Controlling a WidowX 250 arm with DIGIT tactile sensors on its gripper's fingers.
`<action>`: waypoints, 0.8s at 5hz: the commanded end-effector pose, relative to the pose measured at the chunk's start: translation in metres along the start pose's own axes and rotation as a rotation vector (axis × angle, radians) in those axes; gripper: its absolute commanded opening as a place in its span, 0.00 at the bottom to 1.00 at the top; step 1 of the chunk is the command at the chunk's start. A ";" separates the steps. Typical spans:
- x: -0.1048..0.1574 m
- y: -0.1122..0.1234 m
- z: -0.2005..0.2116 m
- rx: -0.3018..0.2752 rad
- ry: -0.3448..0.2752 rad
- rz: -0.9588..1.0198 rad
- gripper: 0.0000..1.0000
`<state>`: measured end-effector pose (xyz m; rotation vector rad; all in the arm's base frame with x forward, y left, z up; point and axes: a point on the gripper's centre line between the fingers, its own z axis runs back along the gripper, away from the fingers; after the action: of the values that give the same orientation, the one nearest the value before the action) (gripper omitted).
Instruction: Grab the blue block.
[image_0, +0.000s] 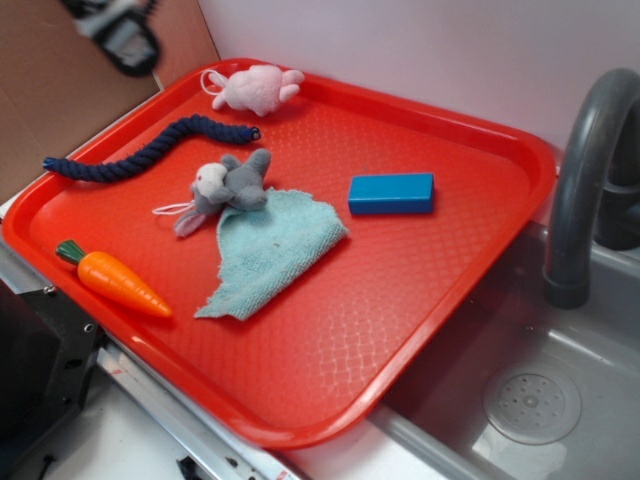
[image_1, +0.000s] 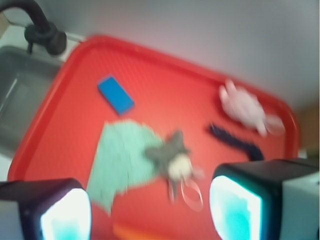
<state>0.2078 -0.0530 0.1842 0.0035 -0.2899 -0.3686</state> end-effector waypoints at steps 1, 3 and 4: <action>0.052 -0.029 -0.068 -0.138 0.003 -0.175 1.00; 0.068 -0.028 -0.126 -0.133 0.089 -0.258 1.00; 0.068 -0.033 -0.154 -0.126 0.151 -0.331 1.00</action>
<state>0.2951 -0.1028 0.0358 -0.0435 -0.0460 -0.6906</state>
